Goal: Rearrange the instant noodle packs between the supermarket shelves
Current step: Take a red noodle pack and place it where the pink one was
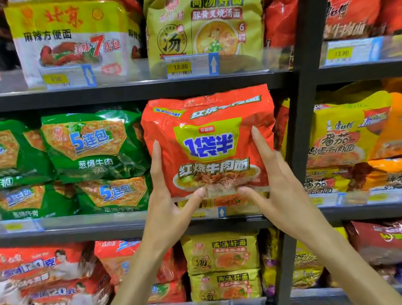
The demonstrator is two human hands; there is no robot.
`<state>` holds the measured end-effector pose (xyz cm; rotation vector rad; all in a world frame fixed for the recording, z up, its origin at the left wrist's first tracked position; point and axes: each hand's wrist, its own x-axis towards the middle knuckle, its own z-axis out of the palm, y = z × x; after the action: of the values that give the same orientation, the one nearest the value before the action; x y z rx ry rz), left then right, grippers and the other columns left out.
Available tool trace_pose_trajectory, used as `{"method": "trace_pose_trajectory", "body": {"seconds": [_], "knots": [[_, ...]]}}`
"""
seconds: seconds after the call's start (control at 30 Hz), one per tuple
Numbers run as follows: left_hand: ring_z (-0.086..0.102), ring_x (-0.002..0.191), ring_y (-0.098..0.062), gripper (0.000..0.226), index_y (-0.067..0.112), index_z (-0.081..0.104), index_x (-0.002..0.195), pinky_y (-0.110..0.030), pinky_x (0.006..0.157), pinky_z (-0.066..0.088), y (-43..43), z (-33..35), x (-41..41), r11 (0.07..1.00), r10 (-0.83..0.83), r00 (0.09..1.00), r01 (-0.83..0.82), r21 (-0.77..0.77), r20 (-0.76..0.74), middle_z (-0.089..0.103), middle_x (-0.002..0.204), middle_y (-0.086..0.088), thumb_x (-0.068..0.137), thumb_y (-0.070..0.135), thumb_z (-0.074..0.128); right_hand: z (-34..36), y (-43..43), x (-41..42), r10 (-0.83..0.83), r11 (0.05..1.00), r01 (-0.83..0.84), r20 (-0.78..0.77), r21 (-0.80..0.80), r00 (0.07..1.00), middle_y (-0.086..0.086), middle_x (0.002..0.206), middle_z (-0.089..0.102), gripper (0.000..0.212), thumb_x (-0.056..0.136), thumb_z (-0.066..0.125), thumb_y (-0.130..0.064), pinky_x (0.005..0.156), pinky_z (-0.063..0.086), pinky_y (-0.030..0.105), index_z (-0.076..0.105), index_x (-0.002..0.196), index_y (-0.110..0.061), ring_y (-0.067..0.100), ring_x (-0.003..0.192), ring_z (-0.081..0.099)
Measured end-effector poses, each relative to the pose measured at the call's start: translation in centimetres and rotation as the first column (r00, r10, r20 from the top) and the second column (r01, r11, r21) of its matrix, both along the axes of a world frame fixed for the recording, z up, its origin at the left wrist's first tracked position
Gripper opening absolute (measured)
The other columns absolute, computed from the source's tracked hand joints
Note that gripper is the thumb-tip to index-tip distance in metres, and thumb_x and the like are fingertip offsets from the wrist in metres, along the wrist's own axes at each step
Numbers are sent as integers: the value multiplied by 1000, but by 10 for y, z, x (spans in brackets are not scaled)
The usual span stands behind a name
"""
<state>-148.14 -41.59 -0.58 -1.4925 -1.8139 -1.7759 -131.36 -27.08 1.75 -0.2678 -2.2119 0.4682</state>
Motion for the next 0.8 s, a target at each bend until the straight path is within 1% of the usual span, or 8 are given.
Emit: {"method": "trace_pose_trajectory", "body": {"seconds": [0.07, 0.23, 0.33, 0.43, 0.47, 0.6, 0.7, 0.8], "knots": [[34, 124, 34, 107, 21, -3, 161, 6, 95, 34, -9, 1, 10, 1000, -13, 1000, 13, 2, 27, 16, 130, 69, 89, 2, 75, 1, -3, 6, 19, 999, -19, 10, -28, 1000, -5, 155, 32, 100, 92, 68, -34, 106, 44, 54, -9, 148, -62, 17, 147, 32], [46, 123, 26, 107, 34, 0, 160, 2, 93, 40, -25, 4, 25, 1000, -23, 998, 23, 9, 51, 28, 129, 65, 89, 7, 76, 6, -19, 25, 8, 998, -8, 5, -61, 1000, -10, 152, 35, 102, 88, 72, -35, 104, 47, 54, -5, 149, -62, 13, 142, 39], [45, 126, 23, 108, 42, -1, 159, -2, 97, 42, -41, 5, 41, 1000, -19, 998, 20, -6, 63, 26, 134, 63, 89, 15, 76, 7, -32, 41, 7, 998, -6, 19, -67, 1000, -8, 146, 39, 102, 87, 73, -36, 103, 47, 53, -3, 149, -63, 16, 137, 43], [43, 136, 14, 108, 50, -1, 158, -19, 106, 47, -61, 3, 61, 1000, -19, 997, 20, -13, 72, 20, 147, 54, 88, 23, 77, 3, -49, 63, 14, 997, -11, 36, -70, 999, -13, 144, 38, 101, 86, 73, -38, 100, 50, 51, -2, 149, -62, 15, 133, 46], [40, 138, 13, 108, 50, 0, 158, -17, 107, 46, -67, 1, 68, 1000, -21, 997, 22, -15, 77, 18, 152, 49, 88, 24, 77, 0, -55, 71, 11, 998, -8, 36, -68, 999, -17, 142, 37, 101, 85, 73, -38, 99, 51, 48, -1, 150, -61, 14, 133, 46], [38, 129, 27, 106, 37, 4, 161, 3, 93, 40, -90, -7, 100, 997, -62, 992, 67, -38, 106, 17, 146, 53, 88, 13, 77, -11, -78, 107, -11, 997, 13, 38, -73, 999, -29, 137, 33, 101, 86, 74, -37, 99, 46, 32, 0, 151, -59, -1, 131, 42], [34, 133, 26, 103, 23, 6, 163, 0, 98, 39, -105, -12, 123, 997, -56, 996, 60, -58, 66, 15, 152, 40, 89, 10, 77, -18, -95, 132, 5, 992, -1, 35, -128, 999, -19, 151, 35, 102, 85, 76, -35, 103, 49, 48, 2, 151, -58, 9, 140, 42], [25, 140, 22, 100, 11, 7, 162, -5, 109, 32, -121, -20, 149, 996, -16, 998, 21, -89, 56, 12, 155, 29, 90, 9, 76, -28, -108, 155, 9, 986, 0, 51, -168, 999, -19, 156, 31, 101, 84, 77, -36, 104, 47, 52, 6, 153, -54, 11, 143, 39]]}}
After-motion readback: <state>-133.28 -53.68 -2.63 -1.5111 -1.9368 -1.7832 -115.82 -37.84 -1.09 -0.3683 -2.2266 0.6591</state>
